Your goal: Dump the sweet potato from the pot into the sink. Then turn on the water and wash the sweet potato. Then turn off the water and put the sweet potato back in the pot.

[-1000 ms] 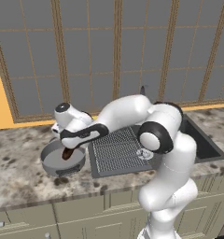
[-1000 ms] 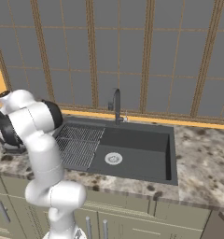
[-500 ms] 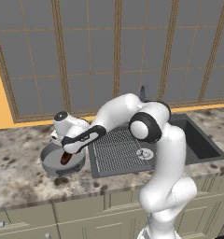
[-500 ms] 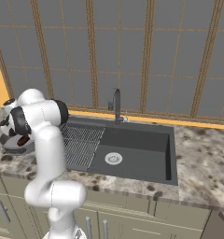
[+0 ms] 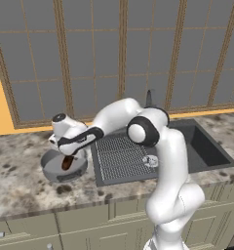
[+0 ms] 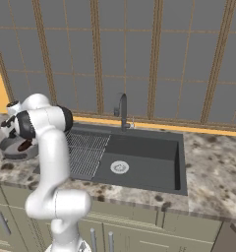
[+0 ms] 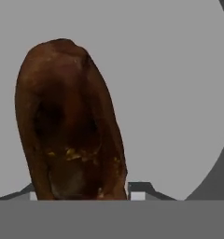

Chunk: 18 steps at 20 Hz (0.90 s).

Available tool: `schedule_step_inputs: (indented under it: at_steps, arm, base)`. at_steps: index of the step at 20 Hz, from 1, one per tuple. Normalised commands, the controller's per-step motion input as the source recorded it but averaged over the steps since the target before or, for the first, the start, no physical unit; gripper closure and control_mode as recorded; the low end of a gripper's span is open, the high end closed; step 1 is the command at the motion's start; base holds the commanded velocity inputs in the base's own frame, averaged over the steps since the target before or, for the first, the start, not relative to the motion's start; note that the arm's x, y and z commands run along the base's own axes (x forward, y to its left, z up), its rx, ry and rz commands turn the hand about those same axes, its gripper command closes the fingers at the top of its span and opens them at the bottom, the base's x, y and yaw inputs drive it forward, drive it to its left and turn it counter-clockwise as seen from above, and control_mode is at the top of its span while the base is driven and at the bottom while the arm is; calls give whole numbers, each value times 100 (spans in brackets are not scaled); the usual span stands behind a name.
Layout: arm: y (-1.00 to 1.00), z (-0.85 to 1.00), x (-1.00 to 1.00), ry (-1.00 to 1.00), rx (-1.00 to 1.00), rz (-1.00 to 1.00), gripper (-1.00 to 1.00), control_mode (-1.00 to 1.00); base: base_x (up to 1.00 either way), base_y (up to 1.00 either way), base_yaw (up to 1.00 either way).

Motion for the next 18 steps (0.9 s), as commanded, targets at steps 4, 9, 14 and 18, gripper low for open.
schedule_step_inputs:
  at_steps: [4,9,14,18]
  arm:
    - [7,-15,19,7,0,0,-100,-100]
    - [0,17,-19,0,0,0,-100,-100]
    - [-1,53,-31,-1,0,0,-100,-100]
    - [-35,39,-33,-11,0,-2,-100,-100]
  base:
    - [0,0,0]
    - [0,0,0]
    - [0,0,0]
    - [0,0,0]
